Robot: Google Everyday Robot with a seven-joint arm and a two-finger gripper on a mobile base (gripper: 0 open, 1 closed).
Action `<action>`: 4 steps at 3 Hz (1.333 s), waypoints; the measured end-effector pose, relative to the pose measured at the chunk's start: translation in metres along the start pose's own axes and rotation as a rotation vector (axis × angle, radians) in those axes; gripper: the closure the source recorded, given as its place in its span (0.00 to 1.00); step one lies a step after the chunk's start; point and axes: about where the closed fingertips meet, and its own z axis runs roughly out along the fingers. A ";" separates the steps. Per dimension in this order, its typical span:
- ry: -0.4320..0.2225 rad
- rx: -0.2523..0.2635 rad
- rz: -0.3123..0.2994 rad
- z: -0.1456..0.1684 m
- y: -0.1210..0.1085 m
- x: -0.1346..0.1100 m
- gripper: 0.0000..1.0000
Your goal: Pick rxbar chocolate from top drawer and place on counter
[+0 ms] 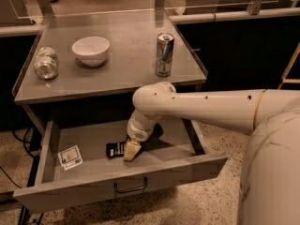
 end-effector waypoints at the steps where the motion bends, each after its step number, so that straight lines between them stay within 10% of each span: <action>1: 0.000 0.000 0.000 0.000 0.000 0.000 0.86; 4: 0.002 0.003 -0.006 -0.020 0.002 -0.011 1.00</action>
Offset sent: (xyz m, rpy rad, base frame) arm 0.0000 0.0000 0.0000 0.0000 0.0000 0.0000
